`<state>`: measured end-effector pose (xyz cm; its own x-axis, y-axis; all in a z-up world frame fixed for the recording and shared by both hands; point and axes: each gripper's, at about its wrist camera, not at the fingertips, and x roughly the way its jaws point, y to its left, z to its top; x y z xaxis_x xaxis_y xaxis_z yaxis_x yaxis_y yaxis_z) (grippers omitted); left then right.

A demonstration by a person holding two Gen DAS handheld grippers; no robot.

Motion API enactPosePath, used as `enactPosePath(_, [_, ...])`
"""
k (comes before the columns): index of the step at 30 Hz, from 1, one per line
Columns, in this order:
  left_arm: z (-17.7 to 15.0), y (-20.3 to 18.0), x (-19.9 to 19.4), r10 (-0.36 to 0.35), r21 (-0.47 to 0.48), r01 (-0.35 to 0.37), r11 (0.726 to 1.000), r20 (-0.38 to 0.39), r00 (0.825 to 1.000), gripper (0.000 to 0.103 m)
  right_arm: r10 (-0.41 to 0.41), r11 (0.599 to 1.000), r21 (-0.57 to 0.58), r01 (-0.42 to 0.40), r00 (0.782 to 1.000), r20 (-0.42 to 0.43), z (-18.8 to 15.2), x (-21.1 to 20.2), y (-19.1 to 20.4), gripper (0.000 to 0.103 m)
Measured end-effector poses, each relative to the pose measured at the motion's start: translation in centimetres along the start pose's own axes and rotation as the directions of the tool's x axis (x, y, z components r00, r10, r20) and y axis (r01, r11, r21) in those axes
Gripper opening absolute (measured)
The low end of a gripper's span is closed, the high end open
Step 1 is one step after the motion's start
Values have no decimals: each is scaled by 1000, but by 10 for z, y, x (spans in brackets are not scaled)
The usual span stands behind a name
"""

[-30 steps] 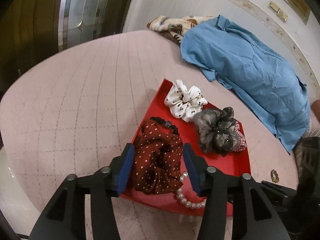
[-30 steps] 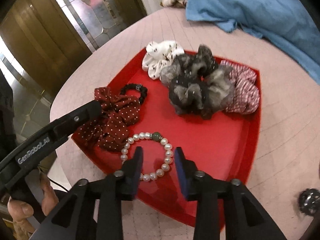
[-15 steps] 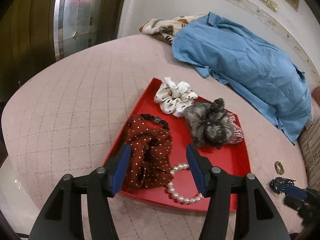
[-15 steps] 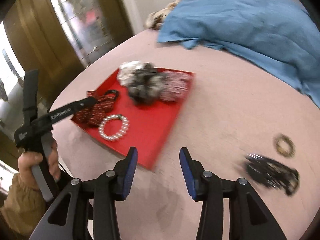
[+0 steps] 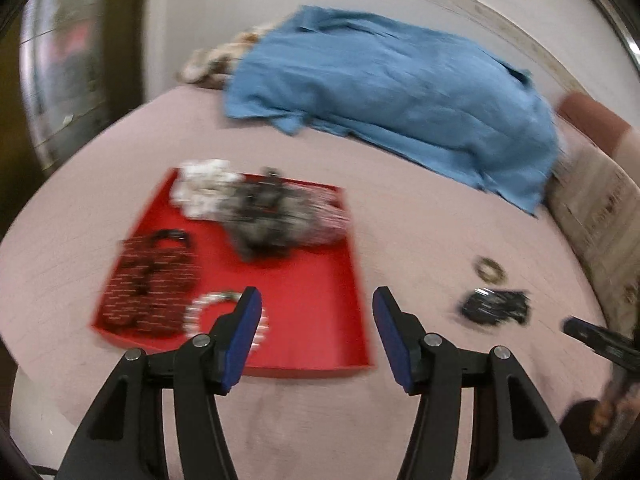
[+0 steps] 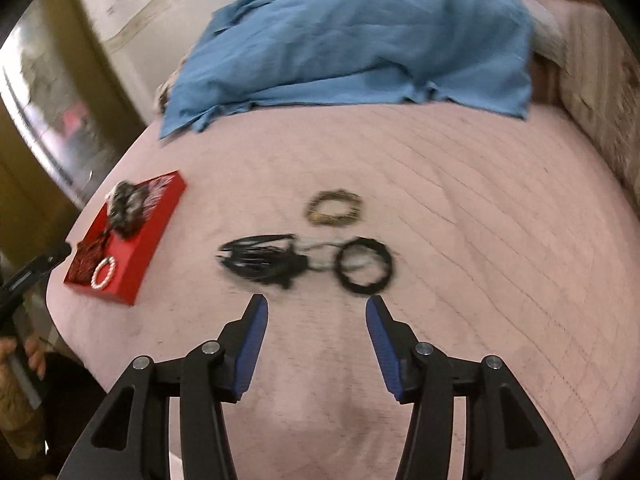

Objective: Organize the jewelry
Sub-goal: 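Move both tools open toward the black claw clips and hair tie, then grasp the black claw clips with the left tool while the right tool grasps the black hair tie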

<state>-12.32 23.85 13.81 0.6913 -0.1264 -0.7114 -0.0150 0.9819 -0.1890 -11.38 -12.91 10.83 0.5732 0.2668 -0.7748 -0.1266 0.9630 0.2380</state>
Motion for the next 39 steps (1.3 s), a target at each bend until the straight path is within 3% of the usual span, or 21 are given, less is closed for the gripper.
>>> enactPosePath(6, [-6,-64,27,-87,57,93,994,-107,990,59,23,998,59,-23,1000,6,-10,15,-29,55])
enactPosePath(13, [-16,-130,63,-110,153,141,978,-197,974,59,11,997,76,-12,1000,16,-4,41,-55,55])
enactPosePath(21, [6,-162,123,-179,80,209,975,-277,944,59,21,998,62,-22,1000,21,14,71,-64,54])
enactPosePath(25, [16,-164,156,-232,3,247,969,-334,914,59,5,1000,18,-5,1000,9,16,81,-58,44])
enactPosePath(29, [12,-171,180,-242,29,278,960,-413,878,59,-19,1000,14,19,1000,-3,17,88,-61,19])
enactPosePath(30, [8,-172,182,-259,29,301,953,-436,862,59,-25,1000,16,25,1000,-3,18,89,-63,15])
enactPosePath(33, [-2,-174,182,-308,15,359,933,-484,819,59,-44,999,24,43,999,3,18,87,-66,14])
enactPosePath(39, [-26,-188,159,-306,101,413,905,-519,798,58,-98,993,65,98,995,0,19,82,-81,14])
